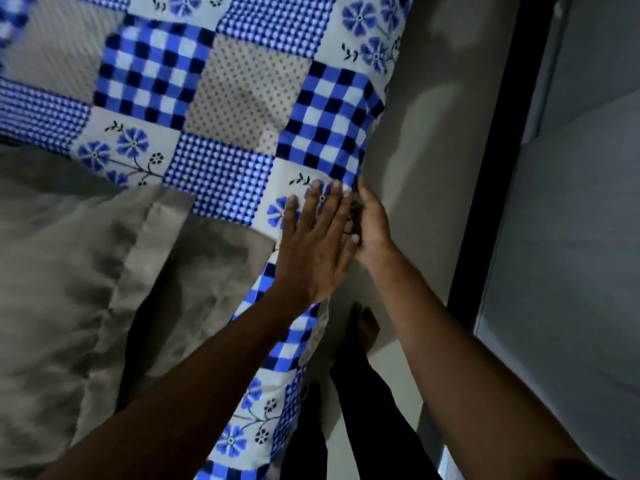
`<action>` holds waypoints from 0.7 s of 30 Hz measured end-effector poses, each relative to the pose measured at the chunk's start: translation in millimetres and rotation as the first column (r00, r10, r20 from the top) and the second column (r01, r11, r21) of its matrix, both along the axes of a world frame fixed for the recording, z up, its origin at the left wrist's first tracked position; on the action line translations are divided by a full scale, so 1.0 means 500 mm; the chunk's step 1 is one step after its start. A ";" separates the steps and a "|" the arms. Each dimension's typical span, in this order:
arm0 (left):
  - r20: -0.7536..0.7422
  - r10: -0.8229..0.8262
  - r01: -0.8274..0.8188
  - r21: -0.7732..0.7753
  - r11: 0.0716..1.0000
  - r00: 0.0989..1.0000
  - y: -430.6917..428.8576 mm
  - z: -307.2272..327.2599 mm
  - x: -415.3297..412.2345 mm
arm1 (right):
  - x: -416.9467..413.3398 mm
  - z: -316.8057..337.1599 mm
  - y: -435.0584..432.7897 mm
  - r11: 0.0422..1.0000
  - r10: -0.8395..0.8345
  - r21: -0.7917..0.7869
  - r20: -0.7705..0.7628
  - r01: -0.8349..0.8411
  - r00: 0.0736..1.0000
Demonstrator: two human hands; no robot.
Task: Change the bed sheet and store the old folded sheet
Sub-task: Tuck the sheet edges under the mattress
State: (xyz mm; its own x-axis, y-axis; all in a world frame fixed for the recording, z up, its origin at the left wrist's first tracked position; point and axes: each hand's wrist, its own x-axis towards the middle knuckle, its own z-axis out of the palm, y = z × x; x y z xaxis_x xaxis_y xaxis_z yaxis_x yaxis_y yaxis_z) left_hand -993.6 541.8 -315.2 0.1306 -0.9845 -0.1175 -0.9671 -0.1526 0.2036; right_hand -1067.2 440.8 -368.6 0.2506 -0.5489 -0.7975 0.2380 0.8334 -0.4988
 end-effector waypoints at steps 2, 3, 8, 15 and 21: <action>-0.126 -0.065 0.057 -0.071 0.996 0.990 -0.032 0.005 0.004 | 0.002 -0.011 -0.038 0.991 0.044 -0.116 -0.162 -0.063 0.986; -0.182 -0.100 0.078 -0.124 0.989 0.978 -0.055 0.008 0.008 | 0.000 -0.017 -0.051 0.986 0.022 -0.159 -0.216 -0.057 0.976; -0.180 -0.019 -0.021 -0.219 0.975 0.983 -0.180 0.020 0.063 | -0.022 -0.057 -0.081 0.969 0.058 -0.203 -0.379 -0.144 0.923; 0.006 0.099 -0.100 0.023 0.995 0.995 -0.360 0.010 0.140 | 0.007 -0.063 -0.174 0.995 0.012 -0.088 -0.286 -0.038 0.958; 0.026 0.042 -0.042 -0.020 0.999 0.999 -0.479 -0.003 0.158 | 0.069 -0.022 -0.403 0.986 -0.001 -0.162 -0.290 -0.048 0.957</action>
